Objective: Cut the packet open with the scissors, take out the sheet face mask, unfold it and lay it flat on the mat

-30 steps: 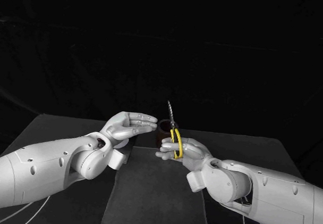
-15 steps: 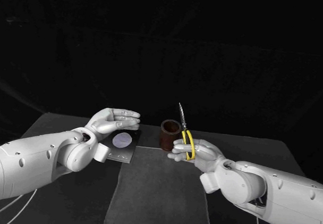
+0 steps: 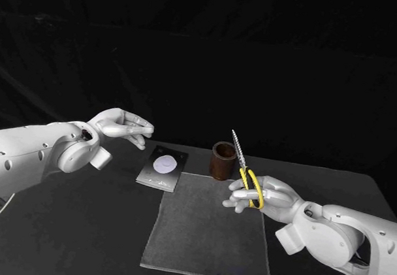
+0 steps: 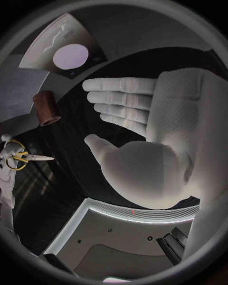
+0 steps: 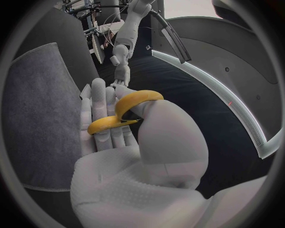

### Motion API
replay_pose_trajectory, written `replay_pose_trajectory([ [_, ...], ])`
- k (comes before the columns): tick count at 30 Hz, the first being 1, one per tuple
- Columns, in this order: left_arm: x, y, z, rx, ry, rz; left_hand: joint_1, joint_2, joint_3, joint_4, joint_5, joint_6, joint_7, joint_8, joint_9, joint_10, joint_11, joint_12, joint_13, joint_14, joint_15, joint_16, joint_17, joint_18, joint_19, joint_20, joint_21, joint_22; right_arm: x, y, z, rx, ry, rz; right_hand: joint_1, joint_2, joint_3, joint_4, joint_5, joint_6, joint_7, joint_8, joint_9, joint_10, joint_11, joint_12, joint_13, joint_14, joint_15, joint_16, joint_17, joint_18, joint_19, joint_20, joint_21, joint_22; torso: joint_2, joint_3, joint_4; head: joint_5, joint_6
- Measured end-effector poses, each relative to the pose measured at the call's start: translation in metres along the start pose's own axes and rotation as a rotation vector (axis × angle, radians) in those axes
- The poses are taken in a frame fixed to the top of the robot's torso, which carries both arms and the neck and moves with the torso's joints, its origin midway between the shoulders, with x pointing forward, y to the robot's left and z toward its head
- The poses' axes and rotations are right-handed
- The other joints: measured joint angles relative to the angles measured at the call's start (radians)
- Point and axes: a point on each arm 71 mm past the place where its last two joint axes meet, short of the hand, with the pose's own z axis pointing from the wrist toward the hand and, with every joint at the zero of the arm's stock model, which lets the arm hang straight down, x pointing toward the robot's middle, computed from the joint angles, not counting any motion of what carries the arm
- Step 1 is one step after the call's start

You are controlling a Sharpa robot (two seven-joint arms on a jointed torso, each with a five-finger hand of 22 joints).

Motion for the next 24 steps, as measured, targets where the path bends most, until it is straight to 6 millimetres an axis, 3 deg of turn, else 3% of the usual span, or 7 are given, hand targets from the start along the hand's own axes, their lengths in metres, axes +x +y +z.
replay_pose_trajectory([
  [1, -0.003, 0.002, -0.001, -0.028, -0.003, 0.020, 0.000, 0.000, -0.029, 0.022, 0.000, -0.010, 0.000, 0.013, 0.007, -0.010, 0.006, 0.010, 0.005, -0.014, 0.002, 0.018, 0.013, 0.000, 0.000, 0.000, 0.007, 0.004, 0.002, 0.000, -0.001, 0.002, 0.010, -0.009, 0.000, 0.000, 0.000, 0.000, 0.000, 0.001, 0.001, -0.006, 0.000, 0.000, 0.000, 0.000, 0.000, 0.000, 0.000, 0.000, 0.001, 0.000, 0.000, 0.000, 0.005, 0.001, -0.001, 0.0013, 0.0000, 0.006, -0.003],
  [3, -0.006, 0.006, -0.002, -0.087, -0.009, 0.059, 0.057, 0.034, -0.178, 0.104, -0.001, -0.078, -0.006, 0.075, 0.043, -0.065, 0.013, 0.062, 0.028, -0.062, 0.008, 0.066, 0.046, 0.000, -0.015, 0.009, 0.020, 0.013, 0.005, 0.000, -0.001, 0.006, 0.028, -0.026, 0.000, 0.000, 0.000, 0.000, 0.000, 0.002, 0.000, -0.008, -0.001, 0.002, -0.002, 0.000, 0.001, 0.000, 0.000, 0.000, 0.003, -0.005, 0.002, -0.002, 0.005, 0.002, -0.001, 0.0035, 0.0000, 0.014, -0.006],
  [5, -0.008, 0.012, -0.002, -0.163, -0.015, 0.109, 0.103, 0.041, -0.310, 0.188, -0.001, -0.122, -0.014, 0.131, 0.074, -0.094, 0.016, 0.112, 0.050, -0.087, 0.016, 0.095, 0.061, 0.000, -0.030, 0.011, 0.029, 0.019, 0.008, 0.000, -0.002, 0.009, 0.044, -0.044, -0.001, 0.001, 0.000, 0.000, 0.000, 0.002, 0.000, -0.012, -0.001, 0.002, -0.002, 0.000, 0.002, 0.000, 0.000, 0.000, 0.004, -0.005, 0.004, -0.004, 0.007, 0.002, -0.003, 0.0055, 0.0002, 0.023, -0.009],
  [7, -0.008, 0.018, -0.002, -0.240, -0.023, 0.161, 0.122, 0.051, -0.416, 0.218, 0.002, -0.163, -0.021, 0.202, 0.112, -0.124, 0.018, 0.177, 0.080, -0.102, 0.017, 0.122, 0.069, 0.000, -0.039, 0.015, 0.041, 0.025, 0.010, -0.001, -0.003, 0.011, 0.054, -0.061, -0.001, 0.001, 0.000, 0.000, 0.000, 0.003, 0.001, -0.013, -0.001, 0.002, -0.002, 0.000, 0.002, 0.000, 0.000, 0.000, 0.004, -0.005, 0.004, -0.004, 0.009, 0.003, -0.004, 0.0069, 0.0008, 0.029, -0.012],
  [13, 0.004, 0.026, 0.008, -0.406, -0.040, 0.302, 0.011, -0.003, -0.477, 0.228, 0.002, -0.230, -0.036, 0.343, 0.179, -0.174, 0.017, 0.328, 0.152, -0.125, 0.018, 0.177, 0.083, 0.000, -0.057, 0.016, 0.066, 0.040, 0.012, -0.001, -0.003, 0.010, 0.065, -0.100, -0.003, 0.003, 0.000, 0.000, 0.000, 0.009, 0.001, -0.014, -0.001, 0.005, -0.005, -0.004, 0.003, 0.000, 0.000, 0.000, 0.005, -0.006, 0.004, -0.004, 0.009, 0.004, -0.006, 0.0095, 0.0022, 0.045, -0.018],
  [18, 0.019, 0.027, 0.022, -0.503, -0.056, 0.439, -0.080, -0.038, -0.499, 0.228, 0.002, -0.270, -0.040, 0.453, 0.221, -0.212, 0.005, 0.476, 0.227, -0.110, 0.004, 0.263, 0.112, -0.001, -0.051, 0.010, 0.125, 0.075, 0.014, -0.001, -0.003, 0.007, 0.071, -0.121, -0.004, 0.004, 0.000, 0.000, 0.000, 0.009, 0.001, -0.014, -0.001, 0.005, -0.005, -0.005, 0.003, 0.000, 0.000, 0.000, 0.005, -0.006, 0.004, -0.004, 0.008, 0.004, -0.006, 0.0091, 0.0022, 0.058, -0.021],
  [24, 0.031, 0.023, 0.034, -0.555, -0.081, 0.557, -0.103, -0.043, -0.503, 0.230, 0.002, -0.301, -0.043, 0.561, 0.241, -0.266, -0.006, 0.626, 0.297, -0.100, -0.007, 0.359, 0.140, -0.001, -0.063, -0.002, 0.208, 0.127, 0.016, -0.001, -0.002, 0.006, 0.075, -0.134, -0.004, 0.004, 0.000, 0.000, 0.000, 0.009, 0.001, -0.017, -0.001, 0.005, -0.005, -0.005, 0.003, 0.000, 0.000, 0.000, 0.006, -0.007, 0.004, -0.004, 0.008, 0.004, -0.004, 0.0082, 0.0014, 0.066, -0.025],
])
